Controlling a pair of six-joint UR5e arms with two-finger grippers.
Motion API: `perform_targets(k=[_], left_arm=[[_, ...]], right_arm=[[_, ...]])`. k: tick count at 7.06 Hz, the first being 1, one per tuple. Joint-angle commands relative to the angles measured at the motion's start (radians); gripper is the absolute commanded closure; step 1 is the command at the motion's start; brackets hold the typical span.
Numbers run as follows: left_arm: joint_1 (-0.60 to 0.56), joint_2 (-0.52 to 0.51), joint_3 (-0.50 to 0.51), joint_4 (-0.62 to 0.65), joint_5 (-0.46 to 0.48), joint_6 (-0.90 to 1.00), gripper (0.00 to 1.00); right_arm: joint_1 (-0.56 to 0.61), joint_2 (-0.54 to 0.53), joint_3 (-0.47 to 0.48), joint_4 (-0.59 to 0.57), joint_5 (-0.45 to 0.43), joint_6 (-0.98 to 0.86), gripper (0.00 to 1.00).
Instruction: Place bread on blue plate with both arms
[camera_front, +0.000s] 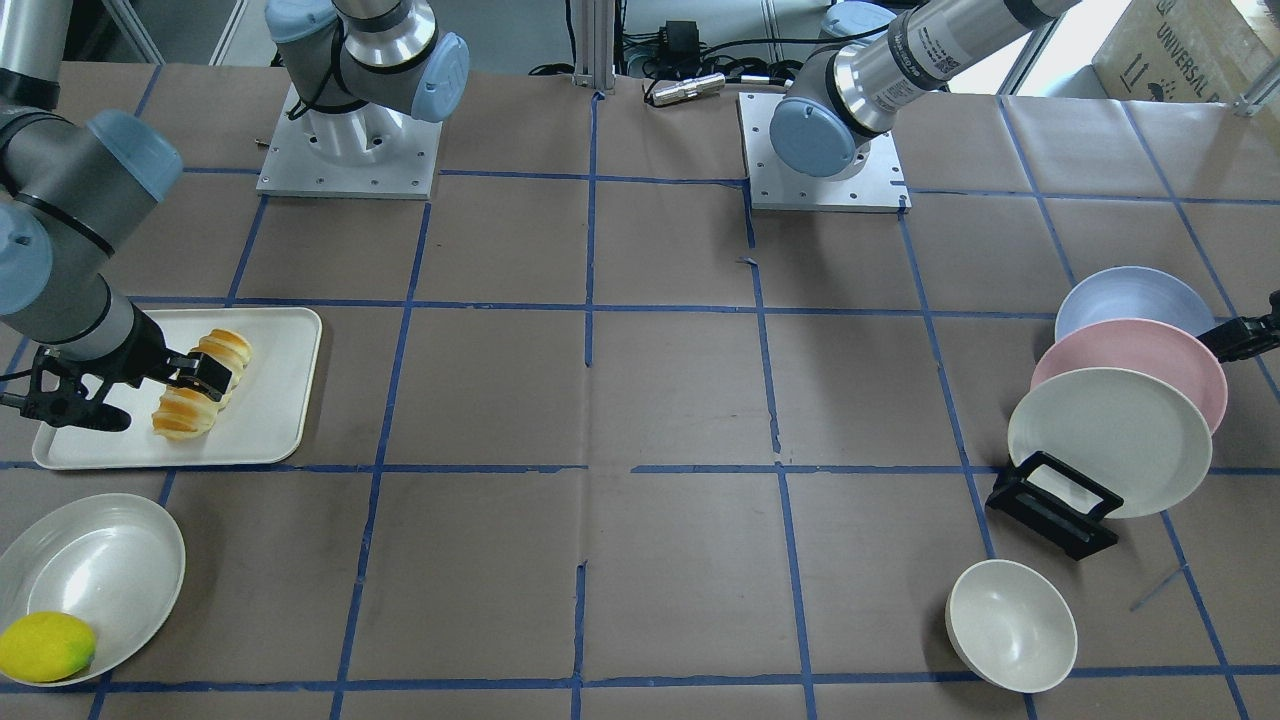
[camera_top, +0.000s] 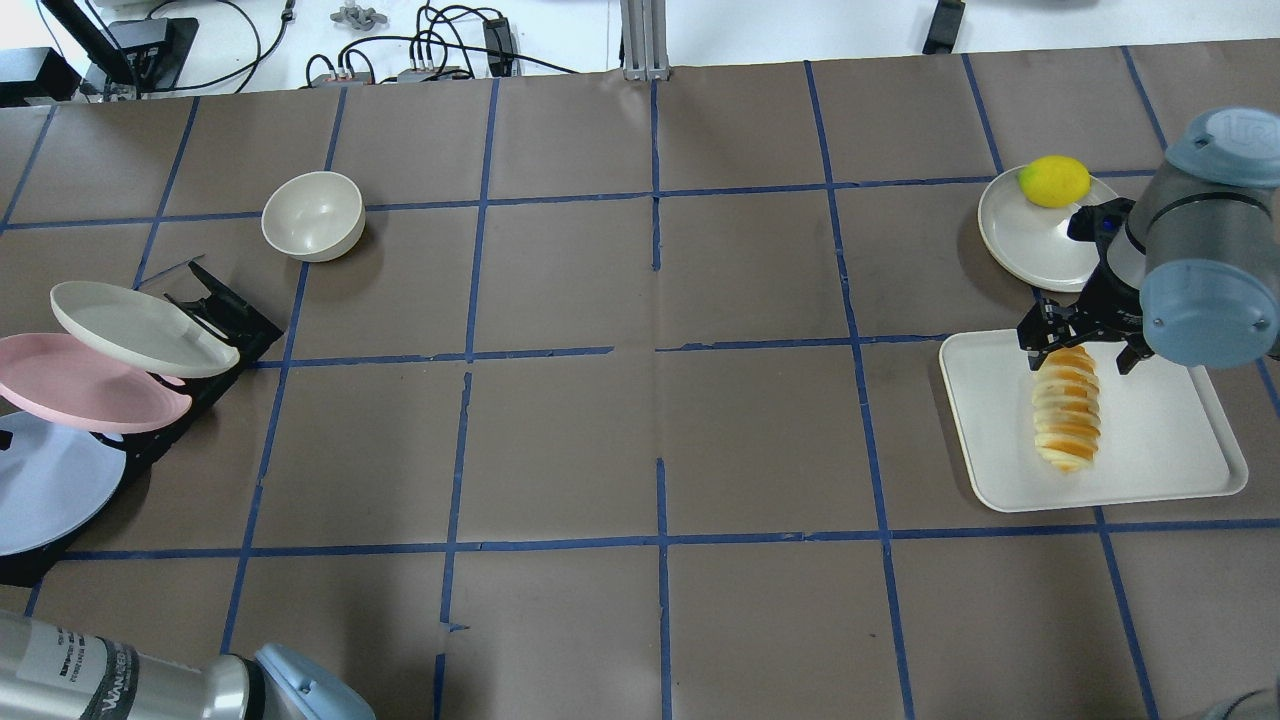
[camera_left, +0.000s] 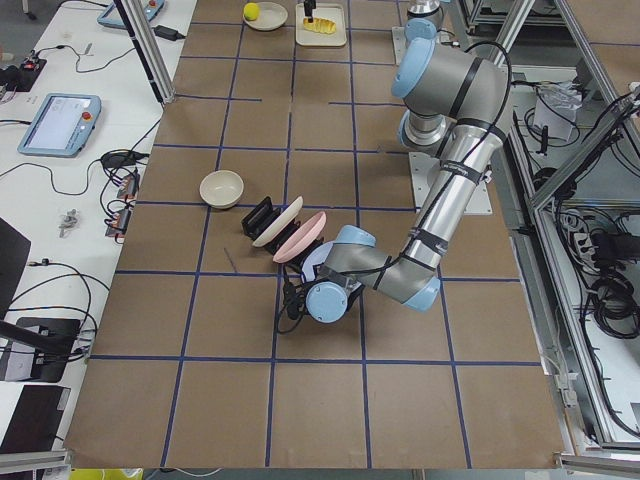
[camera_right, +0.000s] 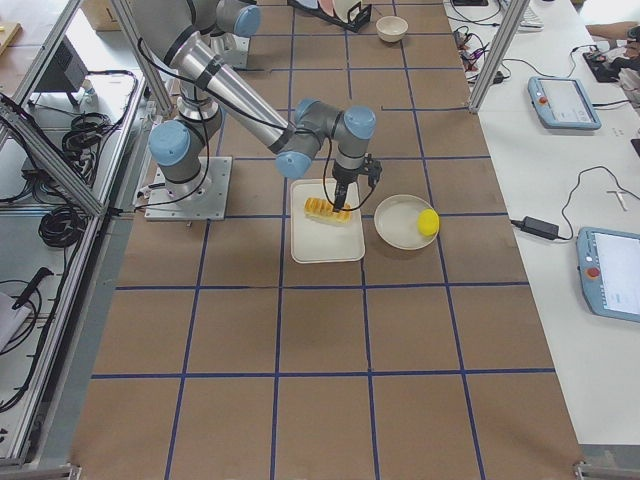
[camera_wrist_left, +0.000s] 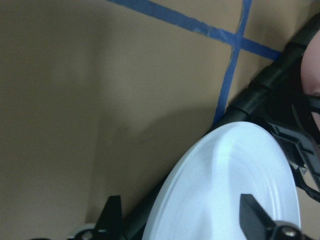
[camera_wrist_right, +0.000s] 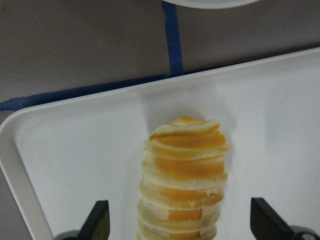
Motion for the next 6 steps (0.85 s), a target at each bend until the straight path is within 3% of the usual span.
perform_targets(k=[1, 6], left_arm=[[0.008, 0.004, 0.005, -0.007, 0.000, 0.000, 0.98], [0.013, 0.064, 0.035, -0.119, 0.006, -0.003, 0.99]], right_arm=[[-0.005, 0.008, 0.020, 0.006, -0.007, -0.001, 0.02], [-0.009, 0.073, 0.042, -0.063, -0.005, -0.004, 0.03]])
